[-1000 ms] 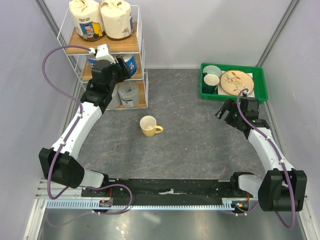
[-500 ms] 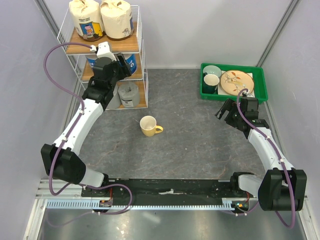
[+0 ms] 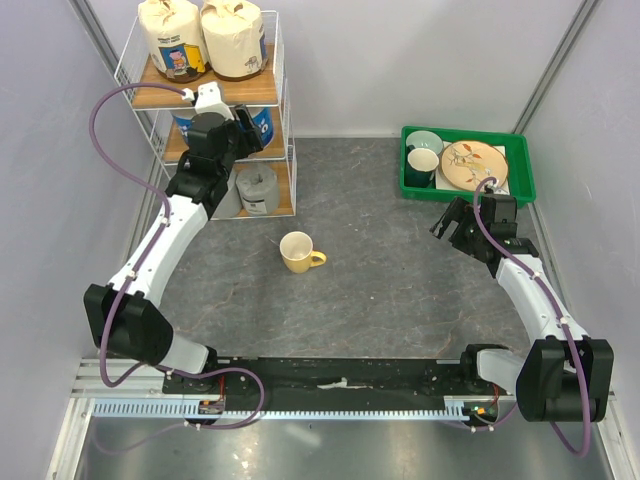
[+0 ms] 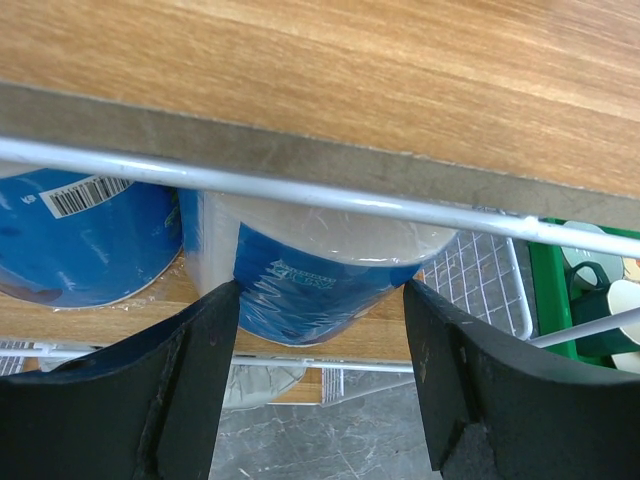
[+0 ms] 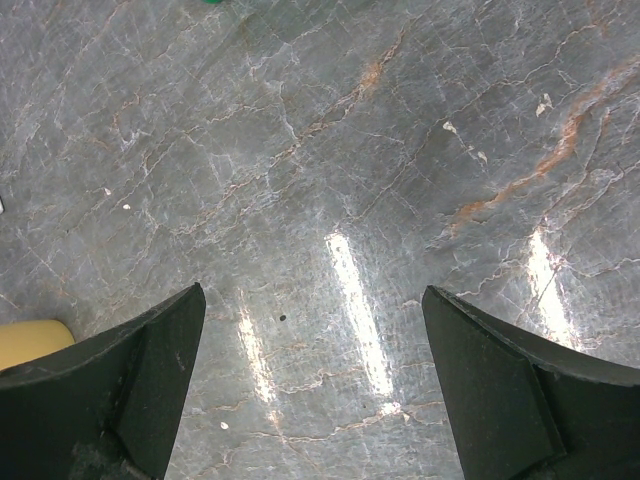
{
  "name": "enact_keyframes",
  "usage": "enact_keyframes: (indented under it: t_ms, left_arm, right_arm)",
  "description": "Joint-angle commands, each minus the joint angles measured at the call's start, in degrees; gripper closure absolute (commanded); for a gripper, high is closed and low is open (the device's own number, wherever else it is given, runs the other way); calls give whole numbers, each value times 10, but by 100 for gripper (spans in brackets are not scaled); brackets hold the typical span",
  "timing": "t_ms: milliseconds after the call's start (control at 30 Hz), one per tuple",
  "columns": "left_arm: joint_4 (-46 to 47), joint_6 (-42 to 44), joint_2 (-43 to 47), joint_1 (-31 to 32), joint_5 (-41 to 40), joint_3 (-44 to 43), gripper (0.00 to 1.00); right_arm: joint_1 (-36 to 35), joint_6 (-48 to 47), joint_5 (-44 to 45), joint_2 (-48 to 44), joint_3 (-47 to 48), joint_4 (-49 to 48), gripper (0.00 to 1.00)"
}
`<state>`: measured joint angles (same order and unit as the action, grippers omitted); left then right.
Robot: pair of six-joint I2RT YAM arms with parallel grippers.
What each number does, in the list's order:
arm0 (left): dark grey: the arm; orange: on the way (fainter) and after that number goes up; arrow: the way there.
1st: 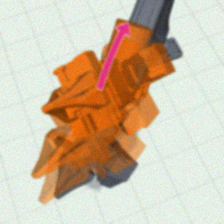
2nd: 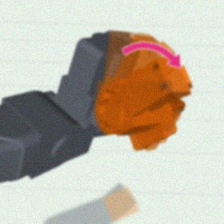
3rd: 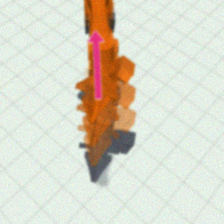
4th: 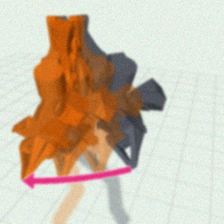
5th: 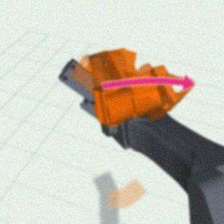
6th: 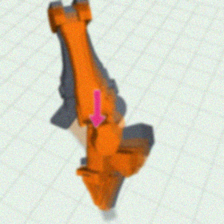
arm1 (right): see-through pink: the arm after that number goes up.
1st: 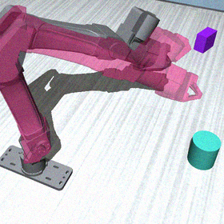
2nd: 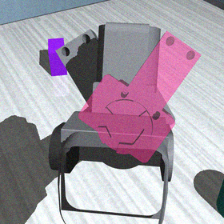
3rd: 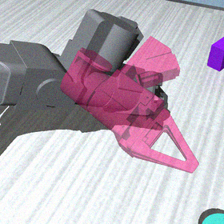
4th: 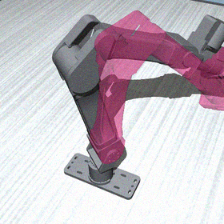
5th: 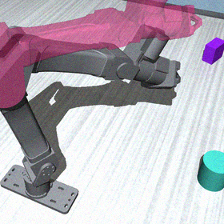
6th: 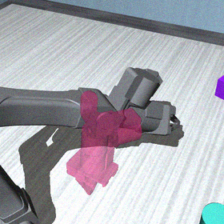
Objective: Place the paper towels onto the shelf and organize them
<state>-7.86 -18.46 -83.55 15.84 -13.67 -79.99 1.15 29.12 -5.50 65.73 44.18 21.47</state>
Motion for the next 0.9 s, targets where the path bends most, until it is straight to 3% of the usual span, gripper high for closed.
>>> enact_keyframes:
  t_ms: [0, 500, 867]
  left_arm:
    - [21, 21, -9, -6, -18, -27, 27]
    - [30, 25, -9, -8, 0, -23, 27]
    - [68, 51, 50, -8, 104, 37, 26]
  right_arm:
    - [2, -6, 8, -2, 13, -8, 2]
    - [2, -5, 8, 0, 20, -5, 2]
    - [2, -6, 7, -1, 19, -4, 2]
